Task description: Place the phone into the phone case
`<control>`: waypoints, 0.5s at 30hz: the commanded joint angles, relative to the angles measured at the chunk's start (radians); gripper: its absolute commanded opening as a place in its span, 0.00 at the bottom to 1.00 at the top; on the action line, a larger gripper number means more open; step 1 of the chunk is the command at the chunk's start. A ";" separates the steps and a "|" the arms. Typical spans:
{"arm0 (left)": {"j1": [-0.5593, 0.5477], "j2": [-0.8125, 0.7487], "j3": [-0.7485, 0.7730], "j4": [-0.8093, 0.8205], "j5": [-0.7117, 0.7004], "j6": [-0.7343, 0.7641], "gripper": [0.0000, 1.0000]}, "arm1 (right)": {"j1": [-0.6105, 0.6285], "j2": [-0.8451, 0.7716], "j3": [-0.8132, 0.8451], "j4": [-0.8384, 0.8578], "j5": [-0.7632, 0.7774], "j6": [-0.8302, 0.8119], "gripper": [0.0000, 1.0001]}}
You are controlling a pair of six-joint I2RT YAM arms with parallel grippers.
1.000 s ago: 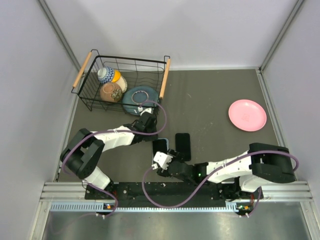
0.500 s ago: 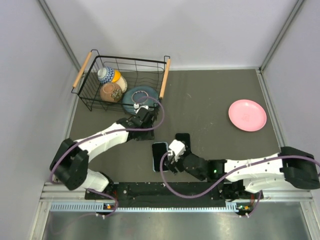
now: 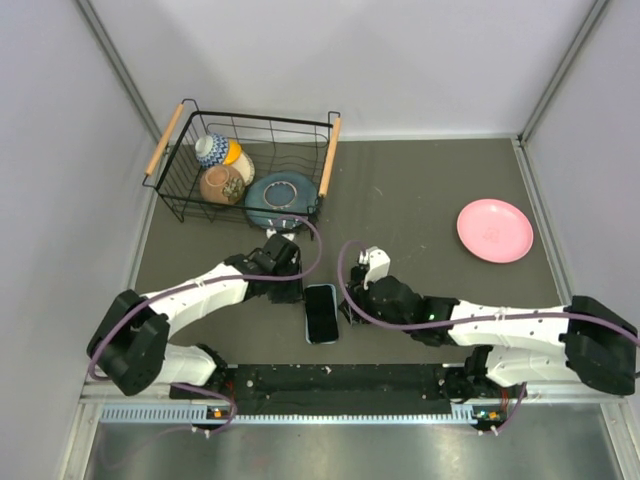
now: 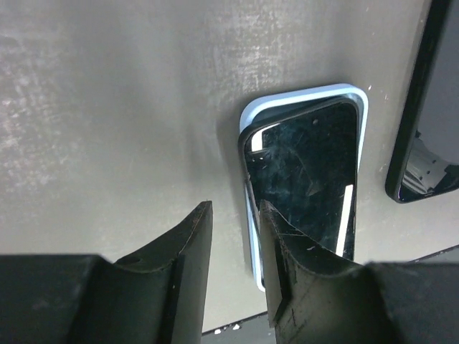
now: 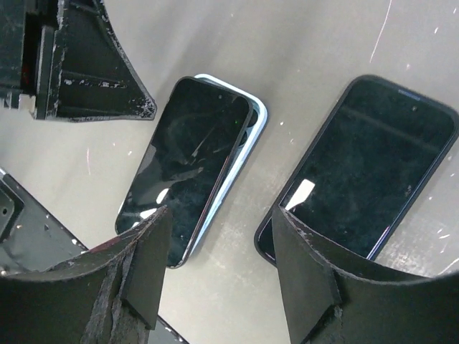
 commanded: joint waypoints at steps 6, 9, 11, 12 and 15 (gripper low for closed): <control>0.001 0.099 -0.004 0.161 0.099 -0.013 0.35 | -0.067 0.166 0.094 0.054 -0.178 0.145 0.52; 0.001 0.109 -0.012 0.219 0.128 0.010 0.33 | -0.090 0.213 0.077 0.115 -0.178 0.145 0.50; 0.000 0.109 -0.012 0.239 0.116 0.017 0.32 | -0.124 0.261 0.071 0.159 -0.205 0.148 0.48; 0.001 0.109 -0.012 0.241 0.098 0.026 0.32 | -0.135 0.276 0.073 0.172 -0.221 0.146 0.48; 0.001 0.123 -0.006 0.244 0.097 0.047 0.32 | -0.158 0.322 0.074 0.220 -0.253 0.145 0.48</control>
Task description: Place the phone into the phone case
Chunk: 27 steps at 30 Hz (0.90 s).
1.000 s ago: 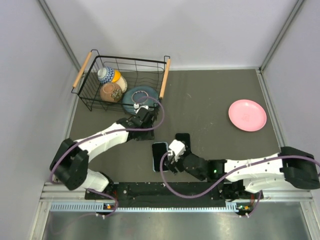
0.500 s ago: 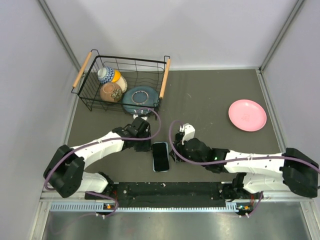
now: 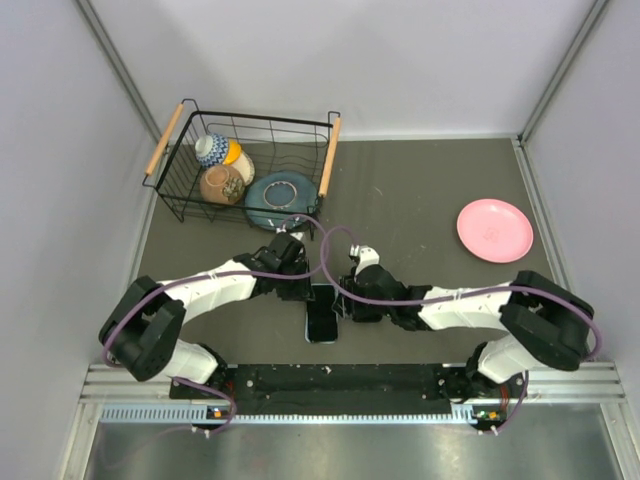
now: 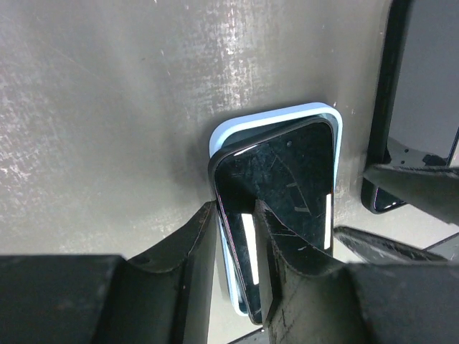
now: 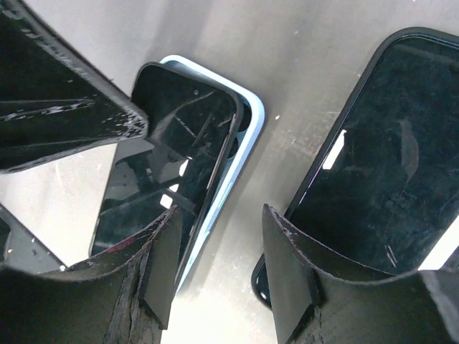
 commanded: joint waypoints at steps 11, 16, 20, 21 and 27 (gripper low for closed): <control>0.001 0.052 0.000 0.125 0.018 0.076 0.32 | -0.054 0.165 0.083 0.168 -0.093 -0.055 0.48; 0.001 0.036 -0.014 0.202 0.061 0.085 0.31 | -0.057 0.215 0.105 0.217 -0.124 -0.116 0.47; 0.001 0.049 -0.017 0.222 0.080 0.088 0.30 | -0.057 0.228 0.106 0.251 -0.127 -0.164 0.45; 0.001 0.056 -0.018 0.225 0.087 0.088 0.30 | -0.057 0.226 0.108 0.254 -0.150 -0.174 0.42; 0.001 0.030 -0.024 0.218 0.081 0.081 0.32 | -0.064 0.205 0.142 0.159 -0.086 -0.182 0.31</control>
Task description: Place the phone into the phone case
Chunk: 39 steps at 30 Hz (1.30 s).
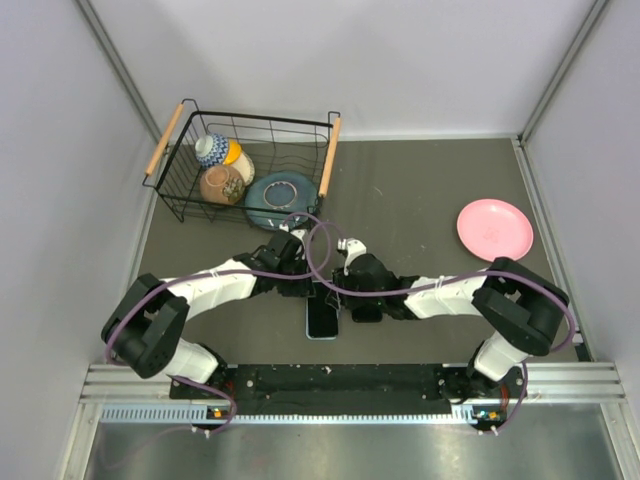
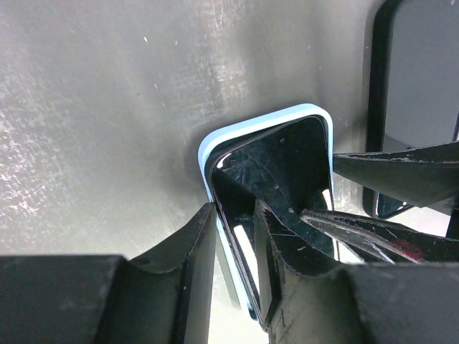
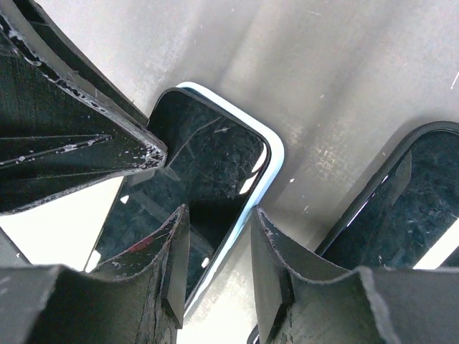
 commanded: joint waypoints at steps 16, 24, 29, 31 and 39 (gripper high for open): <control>-0.011 -0.089 -0.011 -0.027 -0.143 -0.051 0.33 | -0.008 0.020 0.028 0.010 0.076 0.059 0.23; -0.007 0.069 0.032 0.024 -0.099 -0.037 0.18 | -0.012 0.031 0.012 0.017 0.087 0.087 0.36; -0.007 0.058 -0.004 0.102 -0.042 -0.020 0.11 | -0.010 0.034 0.009 0.060 0.033 0.073 0.41; -0.007 0.053 -0.007 0.087 -0.066 -0.012 0.10 | -0.012 0.040 0.018 0.062 0.030 0.061 0.41; -0.005 0.101 0.016 0.027 -0.065 -0.009 0.22 | -0.044 0.100 0.032 0.168 -0.080 0.035 0.32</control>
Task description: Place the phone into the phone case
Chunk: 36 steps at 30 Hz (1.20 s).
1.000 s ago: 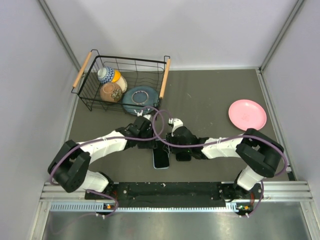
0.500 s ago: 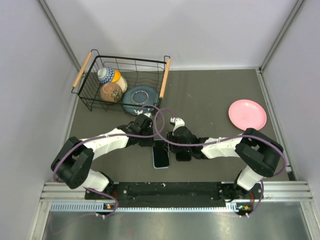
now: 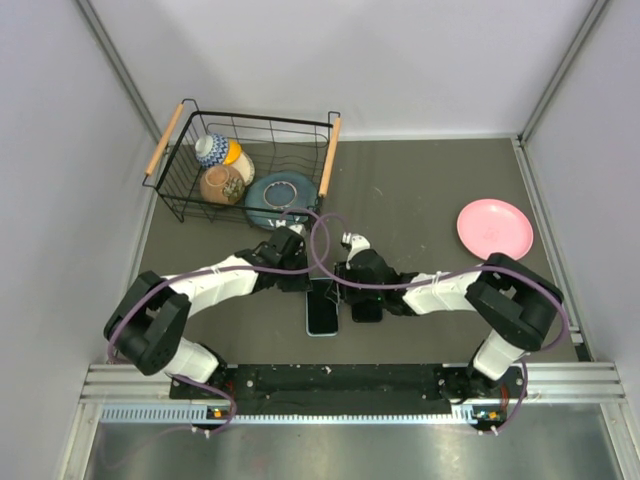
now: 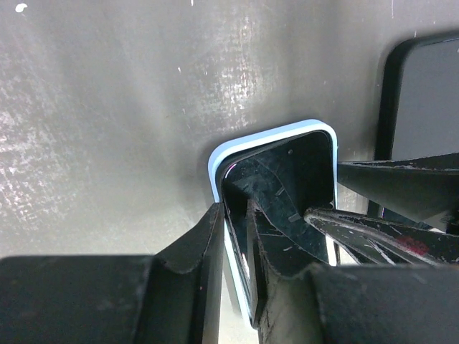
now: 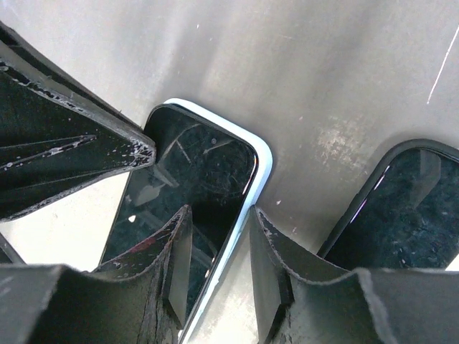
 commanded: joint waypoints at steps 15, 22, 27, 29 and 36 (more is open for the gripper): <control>-0.002 -0.104 -0.028 -0.101 -0.014 -0.042 0.40 | -0.035 -0.022 0.056 0.015 -0.156 -0.078 0.43; 0.000 -0.148 -0.073 -0.049 0.049 -0.045 0.40 | -0.035 -0.098 0.039 -0.042 -0.177 -0.038 0.47; 0.000 -0.125 -0.080 0.005 0.109 -0.043 0.36 | -0.035 -0.119 0.013 -0.059 -0.186 -0.016 0.48; -0.002 -0.093 -0.073 0.002 0.107 -0.042 0.34 | -0.035 -0.115 0.006 -0.053 -0.191 -0.010 0.49; 0.000 0.005 -0.067 -0.017 0.063 -0.051 0.24 | -0.035 -0.040 -0.004 -0.017 -0.208 0.016 0.52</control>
